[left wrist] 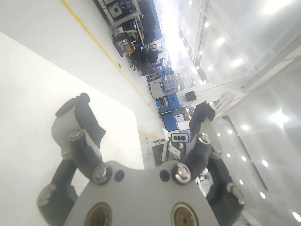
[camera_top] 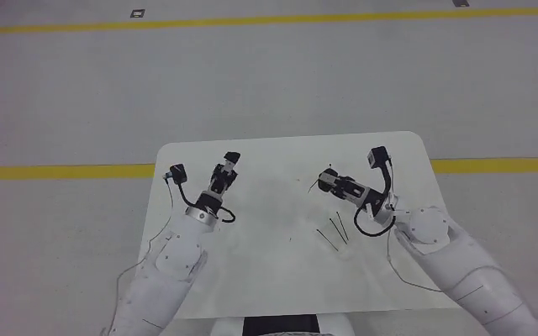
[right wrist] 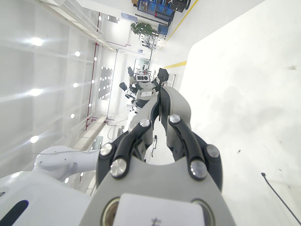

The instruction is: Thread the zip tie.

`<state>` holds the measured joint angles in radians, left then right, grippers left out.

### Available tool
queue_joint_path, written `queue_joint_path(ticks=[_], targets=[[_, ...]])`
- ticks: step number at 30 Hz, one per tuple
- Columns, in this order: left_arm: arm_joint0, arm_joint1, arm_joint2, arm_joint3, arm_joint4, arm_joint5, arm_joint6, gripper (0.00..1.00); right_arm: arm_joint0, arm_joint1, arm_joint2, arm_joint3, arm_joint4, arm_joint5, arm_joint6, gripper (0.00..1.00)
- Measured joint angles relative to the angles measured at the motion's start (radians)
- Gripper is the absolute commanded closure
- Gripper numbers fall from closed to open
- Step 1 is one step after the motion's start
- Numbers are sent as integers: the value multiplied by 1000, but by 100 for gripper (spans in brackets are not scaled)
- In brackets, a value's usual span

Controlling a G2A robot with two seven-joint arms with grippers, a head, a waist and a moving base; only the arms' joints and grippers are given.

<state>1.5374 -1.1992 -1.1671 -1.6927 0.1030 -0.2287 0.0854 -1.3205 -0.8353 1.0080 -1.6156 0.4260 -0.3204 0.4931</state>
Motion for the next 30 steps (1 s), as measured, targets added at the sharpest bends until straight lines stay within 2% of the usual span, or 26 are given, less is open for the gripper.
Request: queue_joint_path(ticks=[4,13,15,18,22,26,30], targets=[[-15,-7,49,24,98,-34,21,0,18,-15,-13,32,33,1,9,100],[-16,-7,51,25,100,-33,20,0,21,-17,-12,36,31,-1,8,100],[-22,-6,59,18,123,-47,5,0,19,-17,-12,37,29,4,5,100],[-39,0,71,16,291,-81,-5,0,13,-23,-13,31,35,39,-1,100],[-55,7,83,21,567,-86,40,0,18,-31,-10,41,75,79,31,100],[-54,13,104,19,797,-87,76,0,27,-41,-11,62,108,86,59,100],[-53,17,138,6,981,-112,112,0,36,-52,-14,88,132,80,78,100]])
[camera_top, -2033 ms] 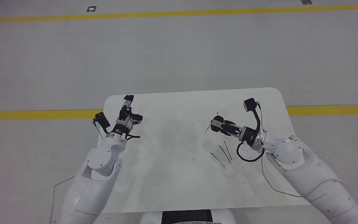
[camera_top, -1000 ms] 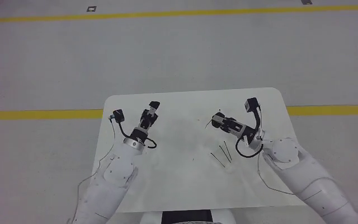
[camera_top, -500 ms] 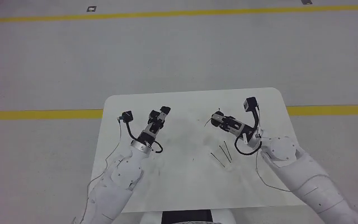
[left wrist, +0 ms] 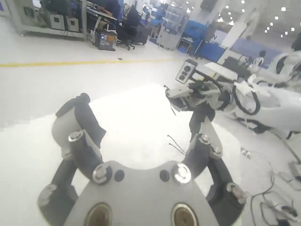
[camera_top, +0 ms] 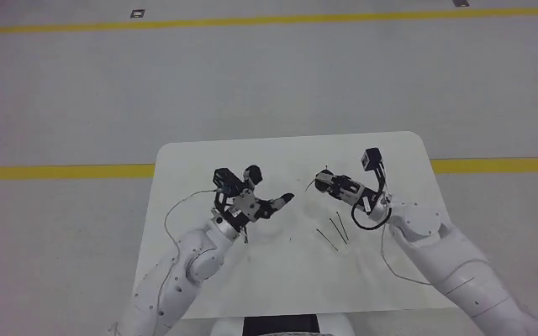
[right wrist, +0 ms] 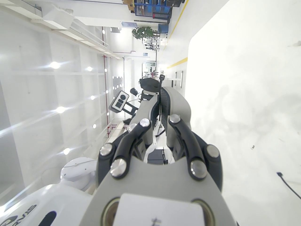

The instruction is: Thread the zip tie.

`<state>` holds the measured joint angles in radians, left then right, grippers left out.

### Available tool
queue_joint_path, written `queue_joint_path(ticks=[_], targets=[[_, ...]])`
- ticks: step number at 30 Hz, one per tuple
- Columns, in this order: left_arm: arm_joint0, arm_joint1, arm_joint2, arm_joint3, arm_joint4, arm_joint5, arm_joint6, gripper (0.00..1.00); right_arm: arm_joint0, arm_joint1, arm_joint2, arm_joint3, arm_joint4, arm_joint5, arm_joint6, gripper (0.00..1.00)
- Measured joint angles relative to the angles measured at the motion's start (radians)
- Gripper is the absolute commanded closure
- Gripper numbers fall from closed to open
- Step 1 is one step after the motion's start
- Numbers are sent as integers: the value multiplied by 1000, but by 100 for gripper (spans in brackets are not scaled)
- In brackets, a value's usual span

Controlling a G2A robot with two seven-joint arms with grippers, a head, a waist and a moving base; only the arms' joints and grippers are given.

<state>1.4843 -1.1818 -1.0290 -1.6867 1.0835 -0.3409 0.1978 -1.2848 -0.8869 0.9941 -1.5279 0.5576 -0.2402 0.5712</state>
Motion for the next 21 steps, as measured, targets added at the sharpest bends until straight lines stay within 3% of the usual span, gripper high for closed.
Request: queue_joint_path(ticks=[2,9,12,21], targets=[[0,1,5,0,40,1,8,0,3,-2,0,6,2,-4,2,100],[-1,1,4,0,27,2,5,0,3,-2,0,6,1,-4,1,100],[-2,1,19,-11,71,10,-5,0,-1,-4,0,-3,-3,-9,-6,100],[-16,1,78,-42,346,146,-42,0,-15,-24,-14,-39,-106,-99,-43,100]])
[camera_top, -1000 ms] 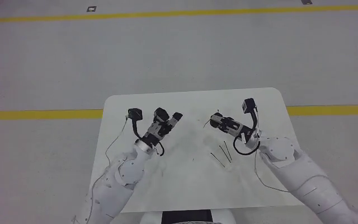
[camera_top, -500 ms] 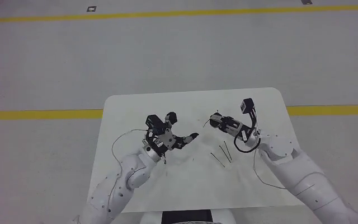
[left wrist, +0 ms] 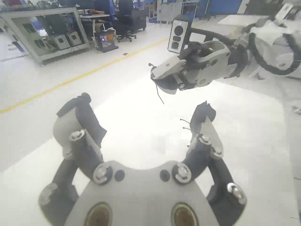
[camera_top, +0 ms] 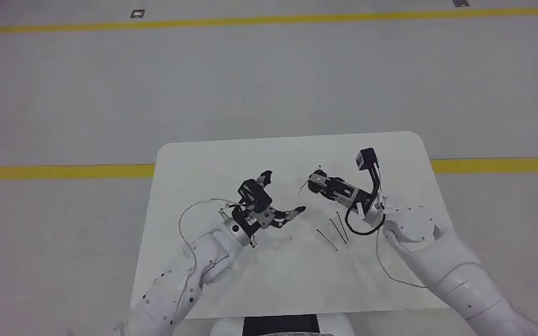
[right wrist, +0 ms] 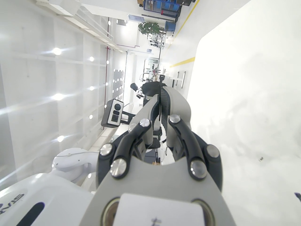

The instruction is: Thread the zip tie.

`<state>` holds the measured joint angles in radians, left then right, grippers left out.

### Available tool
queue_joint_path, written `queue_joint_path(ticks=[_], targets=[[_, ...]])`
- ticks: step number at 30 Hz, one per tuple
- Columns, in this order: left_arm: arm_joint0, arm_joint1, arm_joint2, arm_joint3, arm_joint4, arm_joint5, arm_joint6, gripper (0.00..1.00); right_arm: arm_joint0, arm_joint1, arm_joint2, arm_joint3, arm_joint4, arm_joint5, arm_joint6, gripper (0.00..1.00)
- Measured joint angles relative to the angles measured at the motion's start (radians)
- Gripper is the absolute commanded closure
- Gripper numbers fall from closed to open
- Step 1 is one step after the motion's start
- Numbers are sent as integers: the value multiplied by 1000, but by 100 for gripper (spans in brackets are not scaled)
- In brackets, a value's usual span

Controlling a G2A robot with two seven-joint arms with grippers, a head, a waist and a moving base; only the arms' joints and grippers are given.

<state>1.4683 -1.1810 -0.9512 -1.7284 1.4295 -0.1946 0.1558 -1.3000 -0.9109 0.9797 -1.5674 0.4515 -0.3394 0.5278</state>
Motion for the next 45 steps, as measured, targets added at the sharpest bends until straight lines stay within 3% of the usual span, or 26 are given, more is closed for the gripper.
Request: queue_joint_path(ticks=[4,13,20,34,44,45], targets=[[0,-3,31,-6,64,25,36,0,1,-8,-3,2,-23,0,-24,100],[-1,-3,32,-7,66,25,36,0,-1,-8,-2,-1,-30,3,-31,100],[0,-8,44,-11,53,72,20,0,-28,-23,9,-74,-95,-1,-105,100],[2,-7,41,-18,19,53,26,0,-43,-38,18,-98,-147,-1,-111,100],[-2,-7,27,-3,-77,12,47,0,-56,-48,30,-108,-160,2,-103,100],[-2,-7,27,-3,-77,12,47,5,-58,-49,33,-108,-160,0,-101,100]])
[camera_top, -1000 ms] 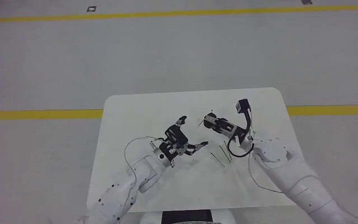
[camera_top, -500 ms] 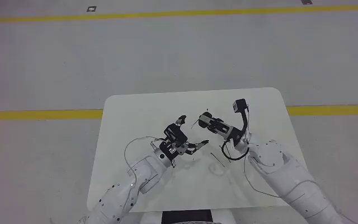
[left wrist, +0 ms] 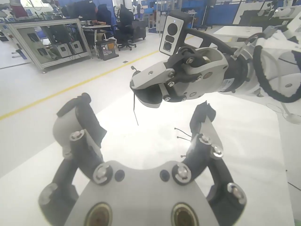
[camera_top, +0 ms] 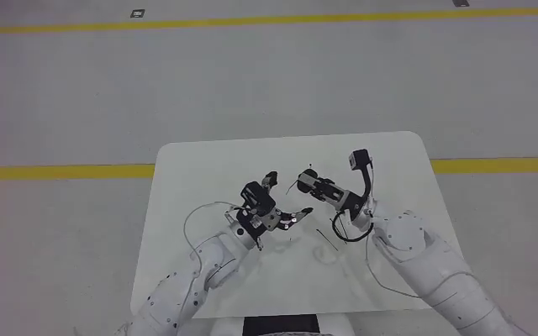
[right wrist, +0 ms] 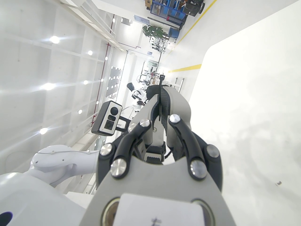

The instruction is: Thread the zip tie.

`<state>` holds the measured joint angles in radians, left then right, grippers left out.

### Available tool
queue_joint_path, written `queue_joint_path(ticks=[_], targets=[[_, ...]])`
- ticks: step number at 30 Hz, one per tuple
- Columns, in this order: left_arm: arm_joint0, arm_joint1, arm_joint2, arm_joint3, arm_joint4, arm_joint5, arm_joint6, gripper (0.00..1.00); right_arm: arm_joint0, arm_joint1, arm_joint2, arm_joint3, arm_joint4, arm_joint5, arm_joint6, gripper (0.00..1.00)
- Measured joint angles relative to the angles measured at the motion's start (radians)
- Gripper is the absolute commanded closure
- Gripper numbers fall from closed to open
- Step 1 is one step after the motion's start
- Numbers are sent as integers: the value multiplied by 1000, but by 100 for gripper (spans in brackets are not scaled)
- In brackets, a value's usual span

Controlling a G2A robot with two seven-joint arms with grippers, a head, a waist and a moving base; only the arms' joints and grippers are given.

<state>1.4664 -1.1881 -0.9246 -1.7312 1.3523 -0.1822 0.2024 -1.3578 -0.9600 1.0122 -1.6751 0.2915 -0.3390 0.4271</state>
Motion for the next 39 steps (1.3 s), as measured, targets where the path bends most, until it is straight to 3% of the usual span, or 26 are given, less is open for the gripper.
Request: queue_joint_path(ticks=[1,3,5,8,10,11,36,37,38,39], targets=[[0,0,0,0,0,1,0,16,-2,-1,4,0,-1,-1,3,100],[1,1,-1,-1,0,3,1,47,-4,-2,9,0,-2,-1,6,100],[2,1,-2,-1,-1,5,1,58,-7,-4,14,-1,-4,-1,9,100],[3,1,-2,-1,-2,9,1,92,-11,-7,20,-3,-9,-1,16,100],[3,1,-2,-1,-1,15,-1,94,-13,-9,23,-4,-13,-1,18,100],[4,1,-2,-1,-1,19,-2,100,-14,-10,24,-5,-15,-1,19,100],[6,1,3,-9,5,36,-4,100,-30,-34,54,-12,-61,23,31,100],[6,1,3,-9,5,36,-4,100,-31,-35,55,-11,-63,24,32,66],[5,1,2,-9,5,37,-4,100,-31,-36,56,-11,-65,26,33,0],[5,2,1,-9,4,37,-5,100,-31,-37,58,-10,-67,27,34,0]])
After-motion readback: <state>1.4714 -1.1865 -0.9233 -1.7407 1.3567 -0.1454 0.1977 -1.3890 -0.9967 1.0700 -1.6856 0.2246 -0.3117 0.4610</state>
